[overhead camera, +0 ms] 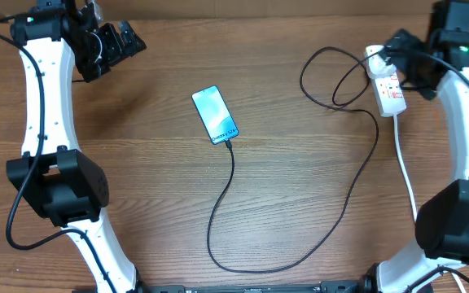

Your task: Plug charger to phone and switch on socket

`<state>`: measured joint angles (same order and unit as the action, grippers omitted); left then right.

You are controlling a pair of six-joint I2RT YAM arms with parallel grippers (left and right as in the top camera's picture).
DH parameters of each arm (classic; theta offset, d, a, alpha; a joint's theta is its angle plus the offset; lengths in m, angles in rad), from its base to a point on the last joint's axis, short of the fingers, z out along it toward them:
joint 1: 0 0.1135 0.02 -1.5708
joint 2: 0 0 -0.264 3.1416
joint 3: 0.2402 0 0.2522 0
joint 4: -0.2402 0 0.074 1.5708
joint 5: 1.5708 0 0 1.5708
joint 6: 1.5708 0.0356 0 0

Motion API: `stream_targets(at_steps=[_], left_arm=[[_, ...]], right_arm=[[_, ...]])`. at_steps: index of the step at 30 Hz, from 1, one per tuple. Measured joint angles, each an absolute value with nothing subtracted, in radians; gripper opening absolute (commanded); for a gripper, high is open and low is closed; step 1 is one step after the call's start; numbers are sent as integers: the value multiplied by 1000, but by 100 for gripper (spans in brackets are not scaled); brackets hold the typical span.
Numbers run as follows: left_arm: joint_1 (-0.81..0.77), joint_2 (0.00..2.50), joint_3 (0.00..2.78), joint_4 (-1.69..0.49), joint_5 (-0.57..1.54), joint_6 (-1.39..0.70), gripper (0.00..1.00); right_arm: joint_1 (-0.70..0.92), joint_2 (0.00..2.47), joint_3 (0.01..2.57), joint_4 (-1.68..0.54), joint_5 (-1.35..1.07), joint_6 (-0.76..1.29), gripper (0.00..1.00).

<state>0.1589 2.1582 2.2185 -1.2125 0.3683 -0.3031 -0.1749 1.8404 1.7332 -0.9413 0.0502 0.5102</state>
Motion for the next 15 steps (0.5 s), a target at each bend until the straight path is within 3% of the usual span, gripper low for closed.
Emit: stream_targets(at_steps=[15], left_arm=[[159,2158,2211,-1251,362,-303,100]], right_arm=[[-269,2023,1733,-826,315,524,100]])
